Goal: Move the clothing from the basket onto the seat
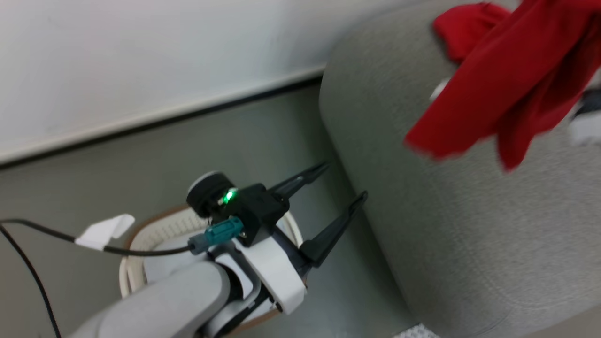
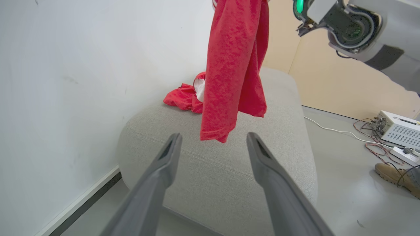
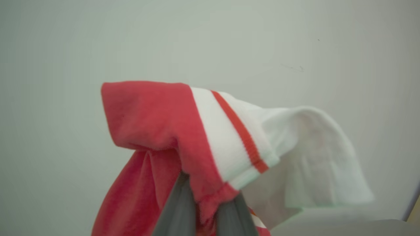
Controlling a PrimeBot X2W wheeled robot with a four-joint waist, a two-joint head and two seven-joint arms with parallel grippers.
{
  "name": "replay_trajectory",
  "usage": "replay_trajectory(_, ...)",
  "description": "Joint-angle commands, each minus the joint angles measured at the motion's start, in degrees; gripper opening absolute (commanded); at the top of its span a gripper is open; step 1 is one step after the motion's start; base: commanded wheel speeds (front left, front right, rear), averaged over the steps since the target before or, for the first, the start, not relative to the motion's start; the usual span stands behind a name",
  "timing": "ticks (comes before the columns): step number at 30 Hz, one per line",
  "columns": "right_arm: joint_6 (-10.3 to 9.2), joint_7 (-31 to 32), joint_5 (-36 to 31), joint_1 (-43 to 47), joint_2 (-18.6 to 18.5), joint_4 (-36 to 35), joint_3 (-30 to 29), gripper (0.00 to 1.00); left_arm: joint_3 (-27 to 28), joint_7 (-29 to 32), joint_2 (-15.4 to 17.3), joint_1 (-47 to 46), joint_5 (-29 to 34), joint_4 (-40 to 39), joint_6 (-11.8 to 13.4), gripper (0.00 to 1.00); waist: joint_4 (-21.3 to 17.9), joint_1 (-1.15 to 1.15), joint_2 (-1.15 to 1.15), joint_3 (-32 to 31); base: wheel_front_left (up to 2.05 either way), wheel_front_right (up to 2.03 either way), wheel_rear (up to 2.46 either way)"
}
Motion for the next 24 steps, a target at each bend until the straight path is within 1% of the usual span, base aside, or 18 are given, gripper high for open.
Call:
replay_trajectory(1,-0.16,1.2,0.9,-4.2,-0.3,0.0,-2.7,0.00,0.5,0.5,0.7,-2.0,1.0,-1.2,-0.3,1.00,4.5,-0.01,0.00,7.8,0.00,0.00,0.00)
replay_trajectory(3,-0.15,2.7,-1.2,-9.0,-1.4,0.4,-5.8,0.00,1.1,0.9,1.6,-3.5,1.4,-2.2,-0.8,1.00,5.8,-0.01,0.00,10.7,0.00,0.00,0.00)
replay_trajectory(8,-0.16,7.5,-5.6,-19.9,-4.1,1.3,-16.3,0.00,2.4,1.7,2.9,-6.5,2.1,-5.8,-1.5,1.00,8.6,-0.01,0.00,16.6,0.00,0.00,0.00)
replay_trajectory(11,-0.15,10.8,-8.8,-24.4,-6.0,2.3,-21.8,0.00,3.3,2.4,4.0,-8.2,2.5,-7.9,-1.5,1.00,9.9,-0.01,0.00,20.5,0.00,0.00,0.00)
replay_trajectory(14,-0.15,12.5,-12.5,-26.3,-6.5,5.1,-26.2,0.00,4.1,2.6,4.8,-9.3,2.4,-9.1,-1.6,1.00,10.9,-0.01,0.00,23.6,0.00,0.00,0.00)
replay_trajectory(17,-0.15,12.7,-15.4,-25.9,-5.2,8.8,-30.5,0.00,4.9,2.7,5.4,-10.1,2.5,-9.5,-1.5,1.00,11.6,-0.01,0.00,26.1,0.00,0.00,0.00)
replay_trajectory(21,-0.16,10.8,-20.4,-23.1,-1.5,14.3,-36.8,0.00,5.5,2.5,5.7,-10.1,1.8,-10.0,-1.0,1.00,12.3,-0.01,0.00,28.2,0.00,0.00,0.00)
replay_trajectory(24,-0.15,8.5,-24.3,-21.2,1.6,18.3,-40.7,0.00,5.4,2.6,6.2,-9.5,1.9,-9.9,-0.7,1.00,12.6,-0.01,0.00,28.5,0.00,0.00,0.00)
